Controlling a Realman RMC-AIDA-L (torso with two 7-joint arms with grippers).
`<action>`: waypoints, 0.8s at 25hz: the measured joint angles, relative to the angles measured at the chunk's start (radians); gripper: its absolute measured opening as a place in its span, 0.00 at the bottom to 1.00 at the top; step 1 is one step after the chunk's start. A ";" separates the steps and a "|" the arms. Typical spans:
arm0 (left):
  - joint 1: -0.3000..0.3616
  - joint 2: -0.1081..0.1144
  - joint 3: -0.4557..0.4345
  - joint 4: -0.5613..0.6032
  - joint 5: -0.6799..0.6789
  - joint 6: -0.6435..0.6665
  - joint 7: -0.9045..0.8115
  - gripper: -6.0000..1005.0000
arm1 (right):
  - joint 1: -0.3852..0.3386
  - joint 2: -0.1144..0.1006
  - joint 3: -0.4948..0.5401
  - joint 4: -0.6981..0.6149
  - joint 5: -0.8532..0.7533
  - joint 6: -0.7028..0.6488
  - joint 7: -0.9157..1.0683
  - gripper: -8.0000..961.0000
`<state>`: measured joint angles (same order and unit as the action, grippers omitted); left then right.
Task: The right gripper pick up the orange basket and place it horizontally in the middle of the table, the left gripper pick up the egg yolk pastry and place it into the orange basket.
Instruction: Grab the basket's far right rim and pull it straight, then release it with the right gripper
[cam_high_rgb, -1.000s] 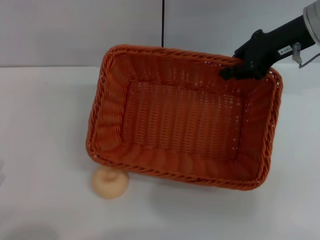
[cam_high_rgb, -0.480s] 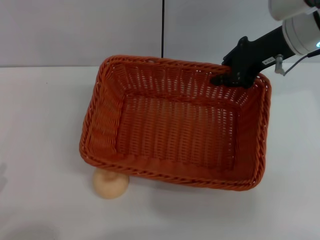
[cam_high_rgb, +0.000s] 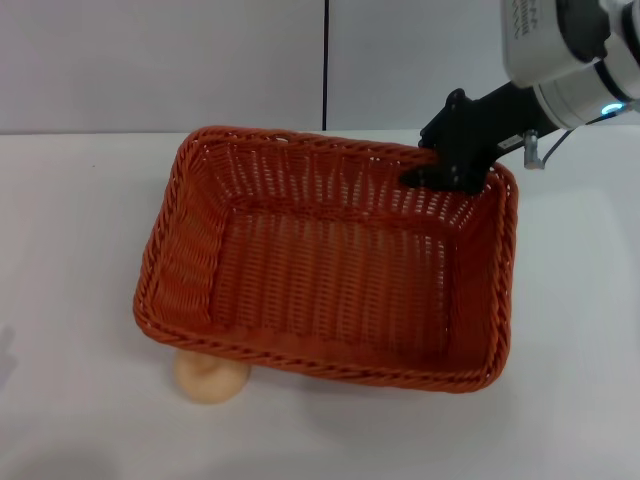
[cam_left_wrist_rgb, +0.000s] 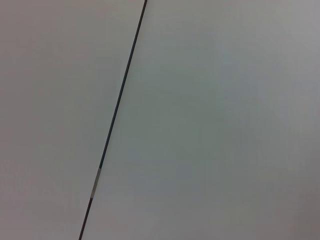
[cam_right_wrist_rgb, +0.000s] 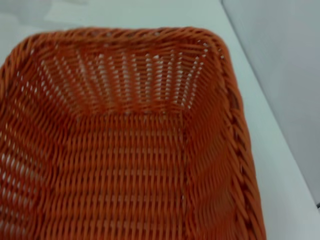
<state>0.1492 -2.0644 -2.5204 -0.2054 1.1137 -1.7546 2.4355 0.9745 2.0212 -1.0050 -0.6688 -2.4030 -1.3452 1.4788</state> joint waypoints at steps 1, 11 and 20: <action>-0.001 0.000 0.000 0.001 0.000 0.000 0.000 0.83 | -0.001 0.001 -0.011 0.000 0.000 0.004 -0.005 0.19; -0.008 0.000 0.000 0.011 0.000 0.000 0.003 0.83 | -0.055 0.025 -0.060 -0.077 0.000 0.050 -0.038 0.22; -0.012 0.000 0.000 0.011 0.000 0.003 0.003 0.83 | -0.104 0.043 -0.127 -0.123 0.008 0.109 -0.080 0.25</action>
<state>0.1367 -2.0647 -2.5203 -0.1948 1.1136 -1.7516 2.4387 0.8702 2.0642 -1.1321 -0.7915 -2.3949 -1.2358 1.3988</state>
